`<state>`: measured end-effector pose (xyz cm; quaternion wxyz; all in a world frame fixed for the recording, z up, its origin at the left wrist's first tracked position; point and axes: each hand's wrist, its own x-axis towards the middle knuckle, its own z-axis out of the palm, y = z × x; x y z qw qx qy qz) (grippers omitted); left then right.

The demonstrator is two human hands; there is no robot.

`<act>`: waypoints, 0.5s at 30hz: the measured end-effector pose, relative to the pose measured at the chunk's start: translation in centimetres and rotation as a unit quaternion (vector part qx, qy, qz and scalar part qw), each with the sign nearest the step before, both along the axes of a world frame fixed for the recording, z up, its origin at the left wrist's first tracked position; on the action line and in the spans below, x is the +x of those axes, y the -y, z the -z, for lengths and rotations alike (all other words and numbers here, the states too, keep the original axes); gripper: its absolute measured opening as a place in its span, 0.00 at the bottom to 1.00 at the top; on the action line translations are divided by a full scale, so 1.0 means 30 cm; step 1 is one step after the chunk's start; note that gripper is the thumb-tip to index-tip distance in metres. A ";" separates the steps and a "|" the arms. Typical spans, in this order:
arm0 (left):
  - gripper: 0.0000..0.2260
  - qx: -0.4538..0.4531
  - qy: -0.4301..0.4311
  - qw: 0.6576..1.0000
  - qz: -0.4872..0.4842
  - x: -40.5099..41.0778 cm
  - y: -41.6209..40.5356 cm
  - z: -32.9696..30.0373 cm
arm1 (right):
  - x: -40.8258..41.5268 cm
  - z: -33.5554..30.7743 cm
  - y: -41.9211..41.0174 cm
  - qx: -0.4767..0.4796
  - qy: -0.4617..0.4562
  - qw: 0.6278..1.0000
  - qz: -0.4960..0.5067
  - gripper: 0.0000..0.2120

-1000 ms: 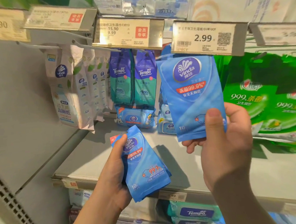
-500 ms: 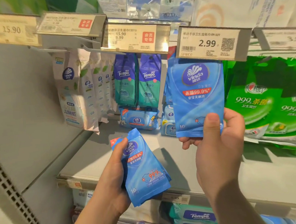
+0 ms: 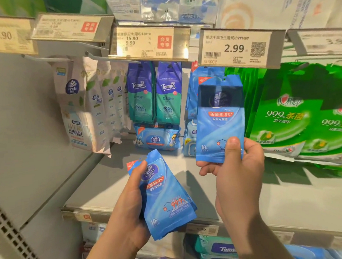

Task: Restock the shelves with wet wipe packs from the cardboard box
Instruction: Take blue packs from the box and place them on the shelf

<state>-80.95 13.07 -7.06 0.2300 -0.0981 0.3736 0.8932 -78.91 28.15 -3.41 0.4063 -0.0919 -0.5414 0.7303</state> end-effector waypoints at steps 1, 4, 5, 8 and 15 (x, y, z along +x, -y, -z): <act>0.21 -0.002 0.000 1.000 0.000 -0.001 0.000 0.001 | 0.001 0.005 0.000 0.009 -0.003 1.000 0.001 0.04; 0.19 -0.008 -0.001 1.000 -0.002 -0.002 0.003 0.002 | 0.020 0.017 0.013 0.057 -0.030 0.998 0.001 0.04; 0.19 -0.010 -0.002 1.000 -0.004 -0.003 0.004 0.004 | 0.027 0.021 0.020 0.074 -0.046 0.996 -0.001 0.04; 0.17 -0.015 -0.003 1.000 -0.005 -0.005 0.006 0.008 | 0.039 0.011 0.034 0.090 -0.111 0.990 -0.008 0.01; 0.16 -0.021 -0.009 1.000 -0.005 -0.010 0.008 0.011 | 0.011 -0.041 0.027 0.033 -0.063 0.997 0.009 0.04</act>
